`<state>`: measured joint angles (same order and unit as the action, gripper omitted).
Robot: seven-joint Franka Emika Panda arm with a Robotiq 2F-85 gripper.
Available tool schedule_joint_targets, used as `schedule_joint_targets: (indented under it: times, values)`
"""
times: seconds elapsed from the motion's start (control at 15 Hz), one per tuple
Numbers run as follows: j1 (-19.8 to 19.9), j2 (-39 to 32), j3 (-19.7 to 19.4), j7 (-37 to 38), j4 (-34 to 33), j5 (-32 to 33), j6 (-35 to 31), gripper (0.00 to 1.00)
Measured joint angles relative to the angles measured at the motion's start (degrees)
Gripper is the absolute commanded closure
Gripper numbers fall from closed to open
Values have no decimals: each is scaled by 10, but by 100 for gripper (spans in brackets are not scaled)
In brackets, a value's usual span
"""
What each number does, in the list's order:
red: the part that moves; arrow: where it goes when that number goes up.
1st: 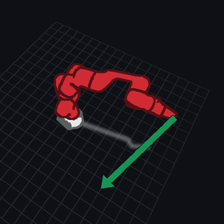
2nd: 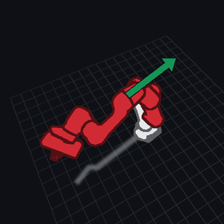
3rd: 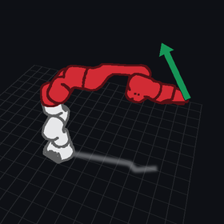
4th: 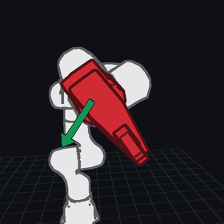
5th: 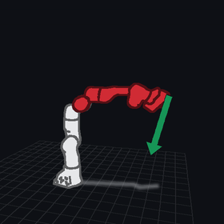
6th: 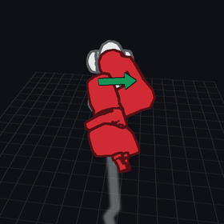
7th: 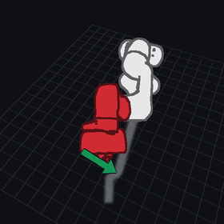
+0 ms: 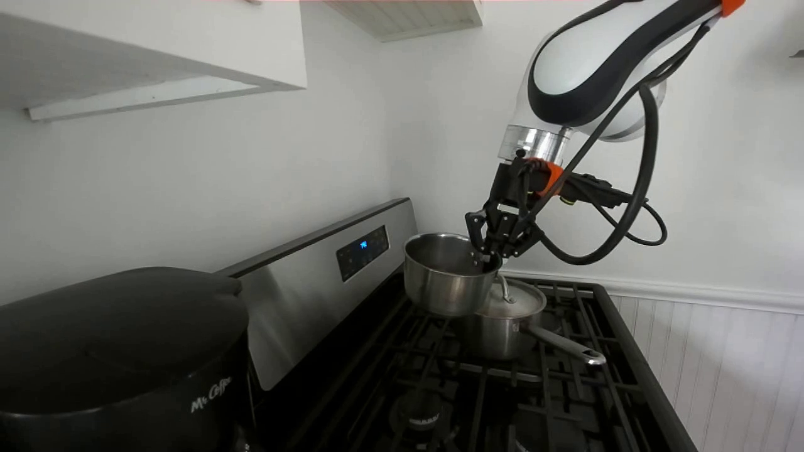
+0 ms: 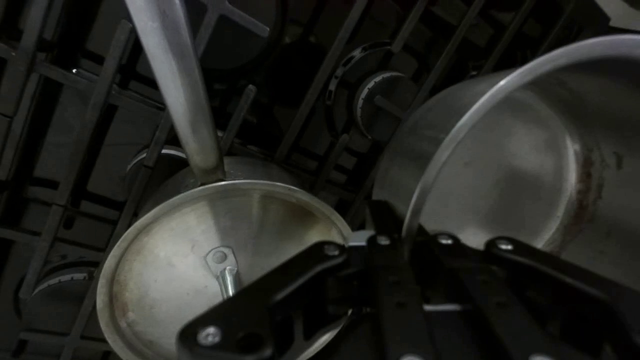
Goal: Slide the silver pot on the right to the middle of the job of the stove, pick up the silver pot on the left and place it on the bottom right cooker on the hob of the stove
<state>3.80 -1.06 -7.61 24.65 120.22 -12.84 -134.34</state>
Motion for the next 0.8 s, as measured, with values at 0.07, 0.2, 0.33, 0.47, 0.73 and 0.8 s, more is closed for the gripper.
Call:
schedule_joint_targets:
  times: [0.07, 0.2, 0.33, 0.47, 0.73, 0.8]
  values:
    - [1, -4, 0, 0, 0, -1, 0, 99]
    - [11, -14, -4, 0, 0, -6, 0, 99]
    - [27, -20, -13, 0, 0, -9, -1, 99]
    - [43, -18, -25, 0, 0, -11, -4, 99]
    - [64, -4, -39, -5, 5, -25, -42, 99]
    - [66, 1, -41, -5, 8, -26, -51, 99]
